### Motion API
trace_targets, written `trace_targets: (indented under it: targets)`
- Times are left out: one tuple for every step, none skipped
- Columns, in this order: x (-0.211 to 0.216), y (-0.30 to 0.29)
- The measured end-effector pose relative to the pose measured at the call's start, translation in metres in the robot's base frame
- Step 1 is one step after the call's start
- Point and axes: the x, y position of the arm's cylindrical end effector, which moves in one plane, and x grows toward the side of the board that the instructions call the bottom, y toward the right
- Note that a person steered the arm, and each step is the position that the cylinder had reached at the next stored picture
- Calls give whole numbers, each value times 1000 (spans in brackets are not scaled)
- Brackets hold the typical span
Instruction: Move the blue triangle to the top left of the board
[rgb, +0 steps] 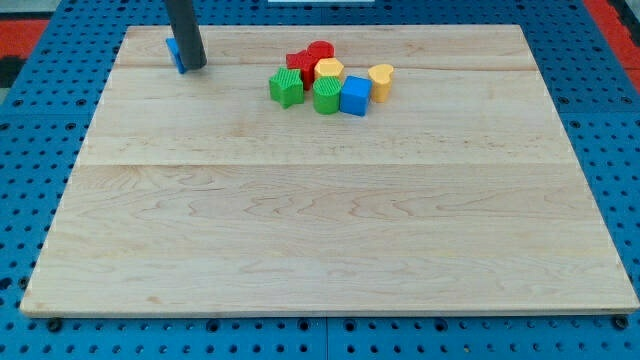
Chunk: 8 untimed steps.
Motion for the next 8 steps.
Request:
trace_targets:
  targets:
    - [35, 6]
    - [37, 30]
    - [37, 32]
    - [34, 28]
    - [36, 28]
    - [17, 74]
    - [15, 114]
    - [13, 149]
